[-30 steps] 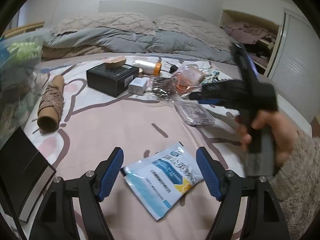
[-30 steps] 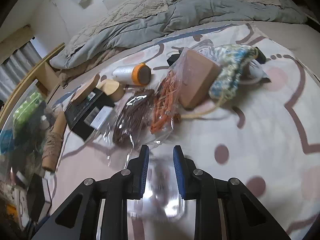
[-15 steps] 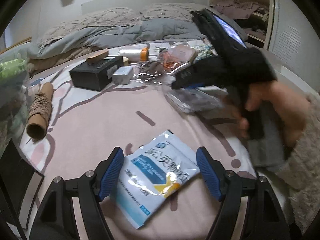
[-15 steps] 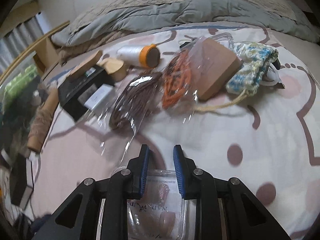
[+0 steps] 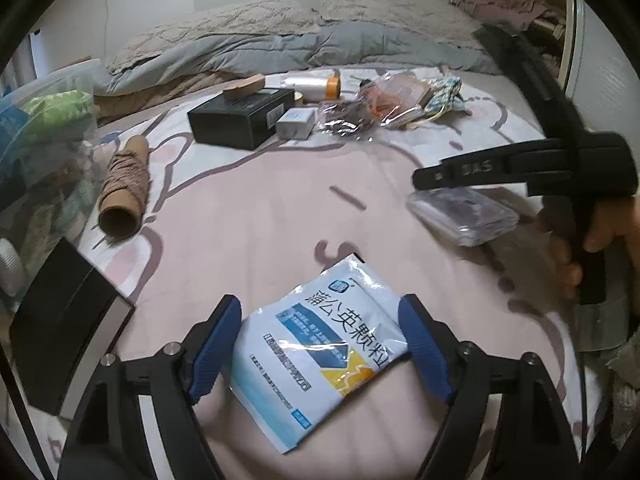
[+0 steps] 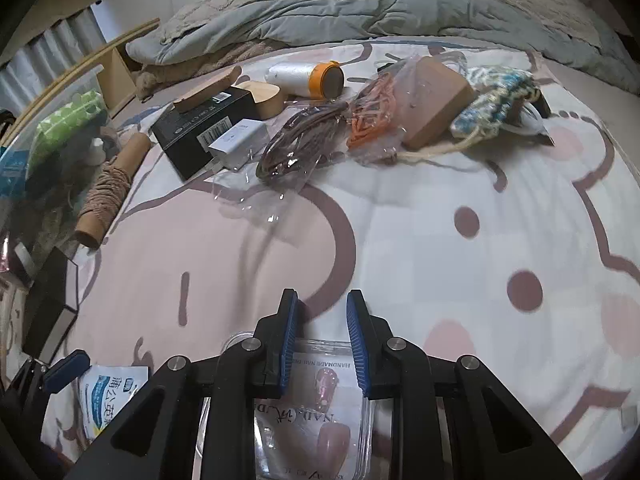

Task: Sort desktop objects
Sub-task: 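Lower the right tool over the clear nail-tip box while the left tool approaches the blue-printed sachet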

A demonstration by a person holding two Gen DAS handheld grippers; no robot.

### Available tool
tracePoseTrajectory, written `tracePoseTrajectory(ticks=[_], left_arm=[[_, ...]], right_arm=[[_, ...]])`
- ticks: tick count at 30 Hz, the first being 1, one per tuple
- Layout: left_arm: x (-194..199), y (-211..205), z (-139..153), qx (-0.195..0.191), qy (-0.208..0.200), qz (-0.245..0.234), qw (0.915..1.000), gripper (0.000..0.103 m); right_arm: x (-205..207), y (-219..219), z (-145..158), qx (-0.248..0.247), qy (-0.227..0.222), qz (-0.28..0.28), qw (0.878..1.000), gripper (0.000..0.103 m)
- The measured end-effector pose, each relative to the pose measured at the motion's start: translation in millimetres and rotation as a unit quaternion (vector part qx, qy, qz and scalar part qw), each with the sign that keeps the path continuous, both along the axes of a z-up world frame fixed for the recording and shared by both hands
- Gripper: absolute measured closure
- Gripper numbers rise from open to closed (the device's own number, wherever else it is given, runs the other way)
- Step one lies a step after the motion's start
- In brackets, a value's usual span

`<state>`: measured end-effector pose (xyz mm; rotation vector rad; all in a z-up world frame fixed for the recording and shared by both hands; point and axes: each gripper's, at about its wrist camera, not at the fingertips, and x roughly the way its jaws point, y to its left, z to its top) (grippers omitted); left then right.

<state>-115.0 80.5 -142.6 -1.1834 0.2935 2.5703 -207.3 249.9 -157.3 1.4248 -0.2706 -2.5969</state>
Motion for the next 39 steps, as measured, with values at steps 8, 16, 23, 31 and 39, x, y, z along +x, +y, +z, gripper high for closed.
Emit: tracePoseTrajectory(ticks=[8, 16, 23, 31, 39], left_arm=[[3, -26, 15, 0.057, -0.034, 0.027, 0.9974, 0.010], [4, -33, 14, 0.055, -0.054, 0.049, 0.9958, 0.006], [21, -54, 13, 0.075, -0.099, 0.065, 0.9902, 0.006], [26, -69, -2, -0.008, -0.112, 0.112, 0.9873, 0.006], [20, -89, -1, 0.004, -0.119, 0.149, 0.9817, 0.006]], right_arm=[[35, 26, 28, -0.090, 0.042, -0.045, 0.994, 0.077], [63, -4, 31, -0.179, 0.021, 0.036, 0.983, 0.077], [66, -36, 21, -0.172, -0.008, 0.078, 0.982, 0.077], [71, -66, 11, -0.037, -0.015, 0.109, 0.993, 0.077], [85, -84, 11, -0.024, -0.014, 0.162, 0.986, 0.077]])
